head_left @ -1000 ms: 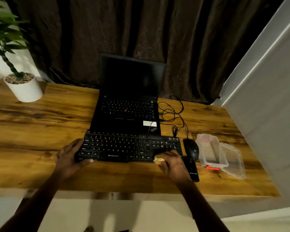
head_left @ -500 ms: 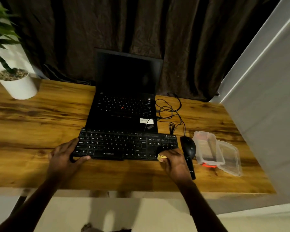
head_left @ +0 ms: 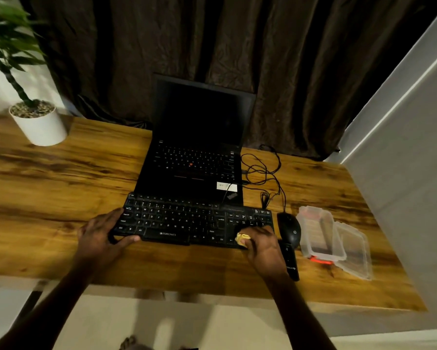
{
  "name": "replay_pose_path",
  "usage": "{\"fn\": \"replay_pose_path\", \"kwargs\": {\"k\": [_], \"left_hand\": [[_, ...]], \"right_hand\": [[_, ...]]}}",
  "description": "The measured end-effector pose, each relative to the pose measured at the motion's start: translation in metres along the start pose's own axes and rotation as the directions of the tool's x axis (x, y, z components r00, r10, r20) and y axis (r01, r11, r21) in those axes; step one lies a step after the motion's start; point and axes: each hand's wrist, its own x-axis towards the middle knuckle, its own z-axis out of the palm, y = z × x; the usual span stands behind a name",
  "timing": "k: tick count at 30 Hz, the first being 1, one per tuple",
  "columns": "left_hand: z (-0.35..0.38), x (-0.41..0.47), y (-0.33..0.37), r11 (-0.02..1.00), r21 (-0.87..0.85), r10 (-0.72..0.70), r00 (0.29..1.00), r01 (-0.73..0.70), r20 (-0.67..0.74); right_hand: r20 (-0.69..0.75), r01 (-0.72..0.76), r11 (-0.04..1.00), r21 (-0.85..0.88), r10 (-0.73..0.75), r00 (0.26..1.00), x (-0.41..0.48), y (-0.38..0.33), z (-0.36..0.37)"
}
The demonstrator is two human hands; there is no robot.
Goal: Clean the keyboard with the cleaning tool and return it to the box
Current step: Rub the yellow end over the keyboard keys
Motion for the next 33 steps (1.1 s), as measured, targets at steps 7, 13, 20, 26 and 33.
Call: {"fn": "replay_pose_path", "kwargs": {"k": [7,13,20,26,33], "left_hand": [[0.002,0.003,-0.004,1.000,-0.002,-0.001,1.000,0.001,0.001],[-0.004,-0.001,0.005,0.999,-0.036,-0.028,1.000,0.028,-0.012],[-0.001,-0.001,-0.001,0.999,-0.026,-0.033,0.999,0.033,0.012],[0.000,0.000,-0.002,1.000,-0.004,-0.024,1.000,0.024,0.015],[-0.005,-0.001,0.005,1.000,-0.010,0.003,1.000,-0.003,0.002]], "right_hand": [[0.008,-0.022,0.999,0.038,0.022,1.000,0.006,0.003,0.009],[-0.049,-0.018,0.998,0.060,0.021,0.999,0.009,0.014,0.011],[-0.029,0.066,0.991,0.113,-0.064,0.998,0.007,0.015,0.013],[-0.104,0.135,0.988,0.074,-0.127,0.986,0.028,0.009,-0.001],[-0.052,0.198,0.980,0.022,-0.196,0.979,0.048,-0.001,0.010]]}}
